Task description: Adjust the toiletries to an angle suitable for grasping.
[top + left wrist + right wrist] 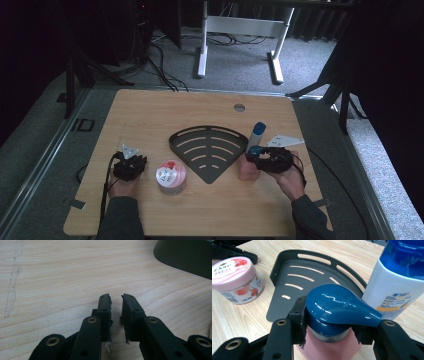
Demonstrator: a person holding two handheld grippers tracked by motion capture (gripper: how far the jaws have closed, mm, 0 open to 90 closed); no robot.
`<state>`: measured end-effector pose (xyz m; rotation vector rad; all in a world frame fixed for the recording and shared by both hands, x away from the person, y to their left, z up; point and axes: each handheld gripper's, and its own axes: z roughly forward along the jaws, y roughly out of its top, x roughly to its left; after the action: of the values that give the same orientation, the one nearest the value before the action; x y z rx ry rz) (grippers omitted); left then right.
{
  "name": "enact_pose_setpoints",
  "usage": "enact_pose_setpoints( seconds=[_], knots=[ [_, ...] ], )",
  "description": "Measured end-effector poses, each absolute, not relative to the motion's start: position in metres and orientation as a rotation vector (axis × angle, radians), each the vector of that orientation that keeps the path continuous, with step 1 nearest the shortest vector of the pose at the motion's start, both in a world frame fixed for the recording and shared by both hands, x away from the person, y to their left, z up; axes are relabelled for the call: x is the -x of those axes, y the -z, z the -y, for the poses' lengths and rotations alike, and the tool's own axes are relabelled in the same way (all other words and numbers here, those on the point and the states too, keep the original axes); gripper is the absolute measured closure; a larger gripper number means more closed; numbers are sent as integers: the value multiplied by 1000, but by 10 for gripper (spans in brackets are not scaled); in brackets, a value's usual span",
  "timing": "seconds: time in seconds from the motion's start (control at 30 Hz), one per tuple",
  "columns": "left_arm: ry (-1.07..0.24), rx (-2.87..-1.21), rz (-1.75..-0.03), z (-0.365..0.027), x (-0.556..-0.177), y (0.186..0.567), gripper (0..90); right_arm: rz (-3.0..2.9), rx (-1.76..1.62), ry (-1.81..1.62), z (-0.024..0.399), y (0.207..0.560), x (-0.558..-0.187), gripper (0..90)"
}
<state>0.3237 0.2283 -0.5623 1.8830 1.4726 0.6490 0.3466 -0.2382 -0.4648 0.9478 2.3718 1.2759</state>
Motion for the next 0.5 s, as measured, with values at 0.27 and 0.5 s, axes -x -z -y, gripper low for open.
enact_pose_setpoints(
  seconds=[0.27,0.5],
  knots=[
    [-638,-1892,-1458,-227,-323,562,722,-2397,-923,-1231,238,467,-344,393],
    [-635,-1902,-1444,-227,-324,562,705,-2401,-961,-1212,245,474,-342,359]
  ],
)
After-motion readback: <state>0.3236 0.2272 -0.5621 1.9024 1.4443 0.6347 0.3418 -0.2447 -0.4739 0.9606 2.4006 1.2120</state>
